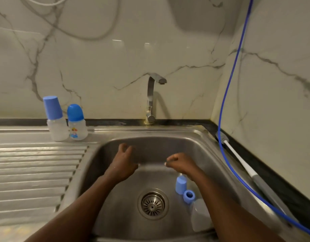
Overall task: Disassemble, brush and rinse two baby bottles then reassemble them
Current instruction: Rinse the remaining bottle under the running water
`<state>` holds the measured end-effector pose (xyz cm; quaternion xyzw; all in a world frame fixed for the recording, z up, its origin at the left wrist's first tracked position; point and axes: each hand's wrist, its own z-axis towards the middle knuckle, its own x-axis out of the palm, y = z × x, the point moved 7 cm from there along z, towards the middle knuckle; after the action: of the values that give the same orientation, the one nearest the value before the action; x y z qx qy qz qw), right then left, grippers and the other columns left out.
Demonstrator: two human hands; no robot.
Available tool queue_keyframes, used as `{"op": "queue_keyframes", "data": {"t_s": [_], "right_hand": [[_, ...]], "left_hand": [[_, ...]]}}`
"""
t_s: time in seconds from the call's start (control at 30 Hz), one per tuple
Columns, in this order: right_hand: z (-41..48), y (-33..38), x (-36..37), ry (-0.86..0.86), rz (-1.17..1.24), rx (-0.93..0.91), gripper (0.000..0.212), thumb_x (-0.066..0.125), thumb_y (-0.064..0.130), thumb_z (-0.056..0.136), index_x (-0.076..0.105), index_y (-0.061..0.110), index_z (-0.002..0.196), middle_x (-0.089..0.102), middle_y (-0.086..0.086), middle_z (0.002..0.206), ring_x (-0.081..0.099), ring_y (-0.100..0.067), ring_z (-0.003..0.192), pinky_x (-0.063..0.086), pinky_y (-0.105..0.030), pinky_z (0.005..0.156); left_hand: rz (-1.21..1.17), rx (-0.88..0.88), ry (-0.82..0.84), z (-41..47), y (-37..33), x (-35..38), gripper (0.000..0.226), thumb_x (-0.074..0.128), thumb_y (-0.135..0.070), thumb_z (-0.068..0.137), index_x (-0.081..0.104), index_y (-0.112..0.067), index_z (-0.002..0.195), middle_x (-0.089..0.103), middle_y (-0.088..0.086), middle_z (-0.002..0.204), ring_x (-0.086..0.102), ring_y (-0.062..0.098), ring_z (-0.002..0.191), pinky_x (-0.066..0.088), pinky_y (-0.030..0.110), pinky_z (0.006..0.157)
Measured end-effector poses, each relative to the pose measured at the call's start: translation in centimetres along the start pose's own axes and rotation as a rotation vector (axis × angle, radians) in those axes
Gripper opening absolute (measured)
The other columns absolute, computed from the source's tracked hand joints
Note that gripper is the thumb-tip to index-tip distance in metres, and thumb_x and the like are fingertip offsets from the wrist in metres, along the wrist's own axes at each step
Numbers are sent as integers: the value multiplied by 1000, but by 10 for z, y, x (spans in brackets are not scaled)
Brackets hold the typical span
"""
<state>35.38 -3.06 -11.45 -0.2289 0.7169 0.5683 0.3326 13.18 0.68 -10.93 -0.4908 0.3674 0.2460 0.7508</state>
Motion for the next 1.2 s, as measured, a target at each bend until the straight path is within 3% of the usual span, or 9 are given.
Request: {"op": "queue_keyframes", "data": {"t_s": [0.07, 0.13, 0.3, 0.4, 0.5, 0.67, 0.9, 1.13, 1.2], "right_hand": [[3, -9, -2, -32, 36, 44, 27, 72, 25, 85, 70, 15, 110, 70, -6, 111, 64, -23, 106, 51, -32, 92], [8, -3, -17, -156, 190, 25, 23, 72, 27, 84, 69, 20, 106, 69, -4, 105, 65, -20, 101, 53, -38, 93], [6, 0, -42, -342, 177, -64, 12, 67, 20, 87, 69, 24, 98, 67, 5, 92, 63, -12, 91, 43, -20, 74], [2, -17, -37, -388, 180, -60, 18, 60, 12, 89, 69, 22, 101, 69, 5, 97, 64, -13, 97, 43, -19, 75], [16, -12, -32, -375, 195, -78, 20, 58, 12, 91, 69, 19, 106, 68, 4, 101, 61, -12, 96, 42, -21, 79], [25, 1, -20, -326, 234, -173, 17, 63, 16, 87, 74, 19, 100, 71, 5, 98, 64, -9, 93, 49, -24, 88], [21, 3, -15, -305, 252, -222, 15, 60, 14, 89, 73, 19, 94, 68, 10, 91, 62, -2, 84, 47, -12, 79], [23, -1, -12, -271, 264, -166, 14, 60, 16, 89, 72, 20, 96, 67, 11, 92, 60, -2, 85, 46, -13, 79], [25, -3, -14, -260, 257, -142, 14, 61, 18, 88, 72, 21, 97, 68, 10, 93, 62, -6, 87, 49, -18, 80]], "left_hand": [[5, 0, 56, -1, 0, 9, 66, 74, -27, 85, 42, -26, 142, 25, 2, 151, 44, 22, 130, 44, 35, 107], [-77, 23, -101, 3, -4, -1, 63, 73, -25, 86, 44, -26, 142, 32, 0, 149, 47, 20, 127, 47, 34, 104], [-319, -29, -259, 18, -5, -13, 52, 71, -18, 88, 51, -24, 135, 55, 3, 130, 58, 15, 109, 52, 28, 90], [-422, -43, -306, 40, -18, -20, 44, 70, -19, 89, 57, -23, 131, 63, 4, 113, 63, 15, 99, 53, 27, 82], [-475, -78, -362, 81, -38, -30, 42, 70, -19, 90, 59, -20, 131, 67, 6, 111, 63, 16, 98, 55, 41, 93], [-553, -172, -414, 136, -66, -40, 45, 67, -18, 93, 57, -18, 136, 62, 3, 121, 59, 14, 96, 50, 27, 86], [-556, -282, -426, 158, -62, -34, 19, 69, -21, 92, 75, -9, 104, 66, 4, 93, 63, 16, 78, 54, 28, 87], [-613, -278, -402, 156, -49, -27, 8, 71, -31, 89, 71, -23, 88, 67, 7, 102, 62, 27, 100, 54, 45, 93], [-660, -237, -349, 152, -49, -27, 20, 73, -30, 88, 68, -23, 106, 70, 5, 105, 65, 24, 102, 54, 46, 95]]}}
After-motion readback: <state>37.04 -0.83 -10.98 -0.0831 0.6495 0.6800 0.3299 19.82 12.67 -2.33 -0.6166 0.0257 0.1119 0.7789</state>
